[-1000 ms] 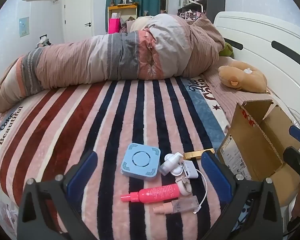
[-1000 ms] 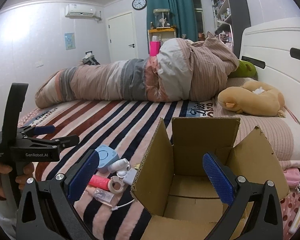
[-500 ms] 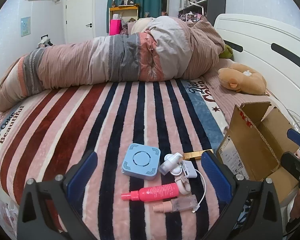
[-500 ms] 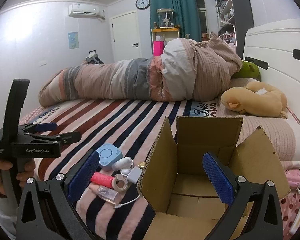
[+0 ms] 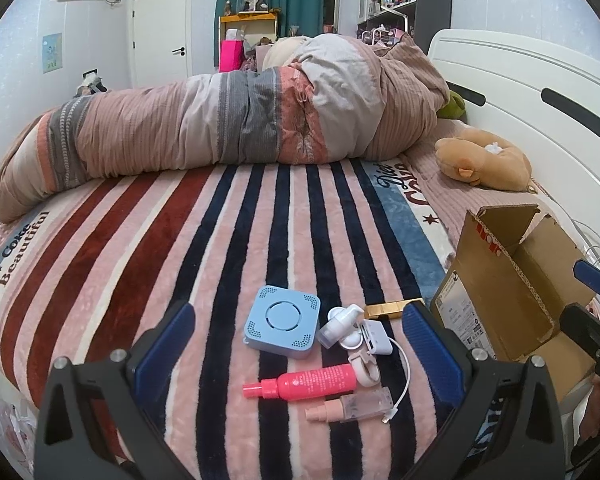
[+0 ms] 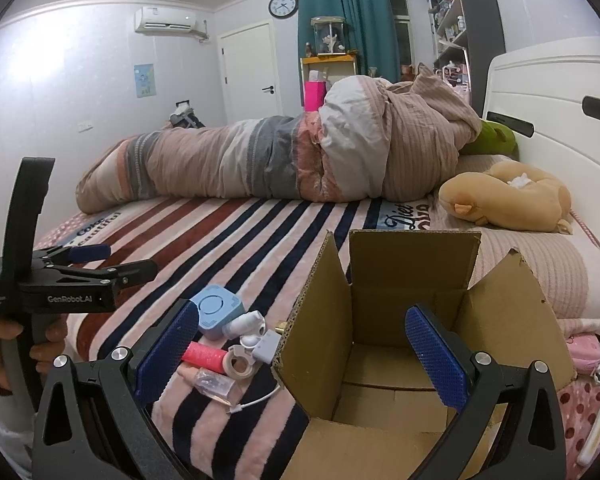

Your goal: Organize rigid objects

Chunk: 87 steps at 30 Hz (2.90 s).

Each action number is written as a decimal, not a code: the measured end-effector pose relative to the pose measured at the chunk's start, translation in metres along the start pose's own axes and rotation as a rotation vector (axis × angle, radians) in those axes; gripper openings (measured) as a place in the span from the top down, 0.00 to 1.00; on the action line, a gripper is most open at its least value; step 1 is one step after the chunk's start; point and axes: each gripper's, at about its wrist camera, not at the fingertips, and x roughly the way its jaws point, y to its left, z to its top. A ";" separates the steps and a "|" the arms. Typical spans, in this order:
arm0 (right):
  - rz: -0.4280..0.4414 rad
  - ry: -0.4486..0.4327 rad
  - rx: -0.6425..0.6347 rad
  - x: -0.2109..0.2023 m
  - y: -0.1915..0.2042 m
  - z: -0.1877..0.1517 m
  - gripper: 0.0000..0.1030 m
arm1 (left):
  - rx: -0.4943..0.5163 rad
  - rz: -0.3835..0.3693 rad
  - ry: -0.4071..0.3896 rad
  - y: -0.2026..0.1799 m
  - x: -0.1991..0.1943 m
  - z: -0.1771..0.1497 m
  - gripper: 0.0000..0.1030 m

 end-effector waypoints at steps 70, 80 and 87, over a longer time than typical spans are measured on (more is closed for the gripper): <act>0.391 0.332 -0.285 0.144 0.163 -0.007 0.74 | -0.197 -0.557 -0.020 0.118 0.058 -0.042 0.13; 0.356 0.077 -0.167 0.045 0.079 0.024 0.74 | 0.019 -0.686 -0.085 -0.004 -0.006 0.030 0.58; 0.238 -0.042 -0.031 -0.006 -0.014 0.026 0.74 | 0.242 -0.664 -0.086 -0.121 -0.016 0.064 0.59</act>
